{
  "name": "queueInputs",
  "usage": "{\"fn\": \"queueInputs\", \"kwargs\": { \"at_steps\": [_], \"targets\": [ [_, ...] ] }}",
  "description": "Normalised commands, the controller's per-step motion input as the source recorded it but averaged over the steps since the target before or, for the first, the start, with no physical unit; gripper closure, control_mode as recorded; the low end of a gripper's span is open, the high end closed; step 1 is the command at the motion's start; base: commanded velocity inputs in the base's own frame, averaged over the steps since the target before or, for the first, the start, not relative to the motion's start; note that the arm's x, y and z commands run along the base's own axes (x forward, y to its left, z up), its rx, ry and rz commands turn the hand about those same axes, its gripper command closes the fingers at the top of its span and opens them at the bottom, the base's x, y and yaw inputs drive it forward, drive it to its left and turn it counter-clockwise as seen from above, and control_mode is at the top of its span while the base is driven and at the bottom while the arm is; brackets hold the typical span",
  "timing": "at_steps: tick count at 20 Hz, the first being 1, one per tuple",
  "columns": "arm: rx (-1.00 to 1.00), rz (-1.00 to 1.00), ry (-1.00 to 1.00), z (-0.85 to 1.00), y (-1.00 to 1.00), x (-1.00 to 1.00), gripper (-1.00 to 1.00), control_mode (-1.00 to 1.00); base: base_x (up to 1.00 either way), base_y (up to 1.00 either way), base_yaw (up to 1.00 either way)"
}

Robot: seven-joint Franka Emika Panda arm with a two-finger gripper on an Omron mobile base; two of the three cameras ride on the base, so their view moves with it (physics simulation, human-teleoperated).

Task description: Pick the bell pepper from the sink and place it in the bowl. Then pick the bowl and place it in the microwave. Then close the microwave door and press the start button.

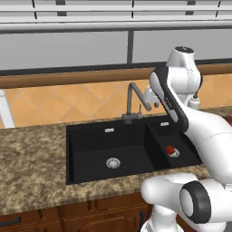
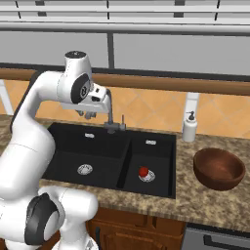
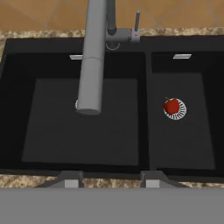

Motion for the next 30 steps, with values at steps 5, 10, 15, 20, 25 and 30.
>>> {"fn": "queueInputs", "kwargs": {
  "at_steps": [5, 10, 15, 20, 25, 30],
  "targets": [
    [0.01, 0.00, -0.10, -0.02, -0.17, -0.62, -1.00, -1.00, 0.00, 0.00, 0.00],
    [0.00, -0.04, 0.00, -0.28, -0.50, -0.99, -1.00, -1.00, 0.00, 0.00, 0.00],
    [0.11, -0.25, 0.17, -0.20, -0.90, -0.50, -1.00, -1.00, 0.00, 0.00, 0.00],
    [0.03, -0.48, 0.05, -0.40, -0.80, -0.03, -1.00, -1.00, 0.00, 0.00, 0.00],
    [0.06, -0.62, 0.12, -0.52, -0.62, 0.31, -1.00, -1.00, 0.00, 0.00, 0.00],
    [0.23, -0.35, 0.00, -0.47, -0.56, 0.42, -1.00, -1.00, 0.00, 0.00, 0.00]
  ]
}}
